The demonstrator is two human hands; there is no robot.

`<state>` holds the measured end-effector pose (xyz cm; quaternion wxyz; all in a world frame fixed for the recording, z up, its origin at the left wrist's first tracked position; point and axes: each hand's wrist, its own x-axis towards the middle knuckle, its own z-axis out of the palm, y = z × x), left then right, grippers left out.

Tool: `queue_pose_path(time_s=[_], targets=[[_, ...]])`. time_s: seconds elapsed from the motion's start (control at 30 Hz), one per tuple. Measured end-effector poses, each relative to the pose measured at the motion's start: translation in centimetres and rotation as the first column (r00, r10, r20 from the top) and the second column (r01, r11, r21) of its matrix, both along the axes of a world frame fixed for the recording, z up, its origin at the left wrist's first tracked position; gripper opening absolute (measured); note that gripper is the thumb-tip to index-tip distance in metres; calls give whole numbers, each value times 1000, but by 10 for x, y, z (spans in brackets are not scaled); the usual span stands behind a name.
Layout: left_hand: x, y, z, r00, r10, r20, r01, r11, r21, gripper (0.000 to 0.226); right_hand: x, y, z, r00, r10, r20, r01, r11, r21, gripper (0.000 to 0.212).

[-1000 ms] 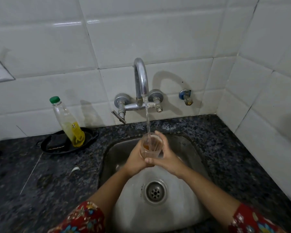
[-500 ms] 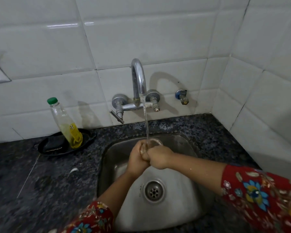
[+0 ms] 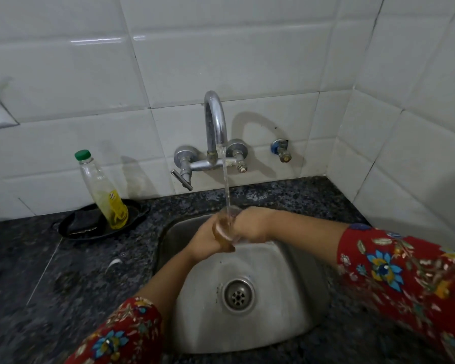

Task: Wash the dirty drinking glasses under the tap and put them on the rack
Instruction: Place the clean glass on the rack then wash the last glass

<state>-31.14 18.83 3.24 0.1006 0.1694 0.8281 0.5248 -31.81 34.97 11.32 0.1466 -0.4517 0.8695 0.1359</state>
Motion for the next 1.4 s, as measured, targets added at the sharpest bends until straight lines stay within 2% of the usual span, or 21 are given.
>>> queue_pose_path(time_s=[0.07,0.1,0.17,0.23,0.33,0.43,0.5,0.6,0.67,0.77,0.83,0.87,0.9,0.93,1.0,1.03,1.1,1.17,1.3,1.37,1.4], targets=[[-1,-6,0,998,-58,33,57,998,36,77,-9,12,-5,946,211,-247,-183,974,134,23],[3,-4,1,999,-42,33,40,997,72,75,-6,11,-7,944,191,-270,-154,976,154,22],[15,10,8,996,86,-37,-83,992,96,54,4,-1,-12,982,-21,-188,36,996,78,20],[25,20,17,963,202,-177,-200,979,26,38,10,-12,-17,984,-175,-40,177,983,48,19],[24,11,21,978,147,-149,-145,989,21,44,14,-7,-2,989,-147,-31,147,989,14,19],[15,0,22,998,-36,-49,27,984,-174,67,8,7,2,986,55,-159,-41,995,91,20],[14,5,16,997,52,-58,-59,991,-117,61,7,6,-8,981,-6,-195,21,997,77,20],[16,13,9,958,276,-77,-281,958,-57,48,8,-5,-22,991,-127,-46,124,990,-64,20],[15,8,7,982,174,-72,-179,982,-64,54,5,2,-17,994,-89,-59,84,994,-75,22],[7,-2,10,999,-26,-38,17,977,-212,73,3,15,-10,983,92,-158,-79,993,87,24],[4,1,8,998,3,-65,-20,966,-259,75,9,10,-17,990,-74,-121,71,997,-24,25],[5,3,5,994,50,-97,-73,963,-258,72,15,2,-19,976,-218,-15,215,971,-104,22],[6,5,3,988,100,-122,-128,958,-257,68,19,-6,-23,921,-354,163,381,908,-176,18],[8,4,3,981,140,-136,-173,945,-277,67,22,-12,-26,815,-429,389,539,809,-236,16],[11,-1,4,970,147,-193,-211,904,-372,69,28,-16,-35,519,-329,789,802,508,-315,27],[13,-4,7,960,104,-259,-220,851,-477,68,33,-16,-37,375,-220,901,897,332,-292,34],[17,-11,12,935,-43,-353,-244,645,-724,62,44,-13,-45,180,-44,983,982,73,-176,37],[22,-17,17,945,-139,-295,-202,463,-863,62,55,-14,-55,39,63,997,997,-69,-35,31],[32,-22,20,959,-225,-173,-121,228,-966,63,69,-17,-73,-154,123,980,968,-178,175,18],[34,-21,19,952,-256,-170,-127,176,-976,61,72,-12,-78,-178,143,973,950,-232,208,21],[35,-22,19,953,-254,-166,-122,180,-976,60,73,-9,-80,-152,148,977,949,-256,186,22]])
